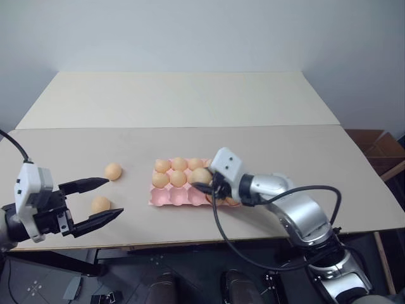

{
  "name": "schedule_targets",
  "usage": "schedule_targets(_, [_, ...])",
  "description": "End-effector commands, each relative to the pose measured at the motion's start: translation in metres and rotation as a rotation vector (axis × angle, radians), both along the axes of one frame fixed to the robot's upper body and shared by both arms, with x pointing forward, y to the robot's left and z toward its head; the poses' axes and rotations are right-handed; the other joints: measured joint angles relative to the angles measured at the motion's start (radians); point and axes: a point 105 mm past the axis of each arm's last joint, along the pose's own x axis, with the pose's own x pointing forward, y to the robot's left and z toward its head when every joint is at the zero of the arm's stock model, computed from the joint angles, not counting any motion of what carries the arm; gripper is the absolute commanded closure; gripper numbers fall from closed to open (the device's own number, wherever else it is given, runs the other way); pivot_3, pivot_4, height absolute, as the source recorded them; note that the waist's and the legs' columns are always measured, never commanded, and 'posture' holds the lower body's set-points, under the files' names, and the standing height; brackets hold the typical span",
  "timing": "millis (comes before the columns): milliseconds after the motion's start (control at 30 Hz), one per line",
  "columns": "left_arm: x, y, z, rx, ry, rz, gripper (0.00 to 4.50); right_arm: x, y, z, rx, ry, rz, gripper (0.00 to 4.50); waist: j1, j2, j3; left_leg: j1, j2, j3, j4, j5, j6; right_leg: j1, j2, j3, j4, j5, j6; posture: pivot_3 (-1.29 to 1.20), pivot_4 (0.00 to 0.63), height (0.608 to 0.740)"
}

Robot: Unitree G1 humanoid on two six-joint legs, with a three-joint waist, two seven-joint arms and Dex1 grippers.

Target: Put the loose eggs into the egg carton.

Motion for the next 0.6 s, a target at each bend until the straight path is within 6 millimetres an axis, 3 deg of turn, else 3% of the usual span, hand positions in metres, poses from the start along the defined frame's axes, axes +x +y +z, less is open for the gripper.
schedule_targets(33, [-0.005, -0.002, 0.009, 0.009, -0.04, -0.005, 0.0, 0.004, 0.002, -0.001, -0.03, -0.019, -0.015, 1.85, -0.002, 0.0, 0.0, 0.0, 0.0, 0.0, 0.0, 0.0, 0.0, 0.0, 0.0, 0.0, 0.0, 0.0, 0.0, 0.0, 0.15, 0.74])
schedule_targets(233, [-0.003, 0.0, 0.01, 0.012, -0.043, 0.006, 0.0, -0.001, -0.003, 0.025, 0.038, -0.054, 0.009, 0.04, -0.002, 0.0, 0.0, 0.0, 0.001, -0.001, 0.0, 0.0, 0.0, -0.001, 0.001, -0.001, 0.001, 0.0, 0.0, 0.0, 0.15, 0.74])
schedule_targets(433, [-0.004, 0.012, 0.01, 0.012, -0.037, 0.06, 0.0, -0.007, -0.049, 0.062, 0.109, -0.122, -0.024, 0.04, 0.002, 0.0, 0.0, 0.0, 0.001, -0.001, 0.0, 0.0, 0.0, 0.0, 0.001, -0.001, 0.0, 0.0, 0.0, 0.0, 0.15, 0.74])
schedule_targets(600, [-0.012, 0.03, 0.008, 0.013, -0.014, 0.127, 0.0, -0.018, -0.107, 0.07, 0.08, -0.155, -0.05, 0.04, 0.002, 0.0, 0.0, -0.001, 0.0, -0.001, 0.0, -0.001, 0.001, 0.001, 0.0, -0.002, -0.002, -0.001, 0.001, 0.0, 0.15, 0.74])
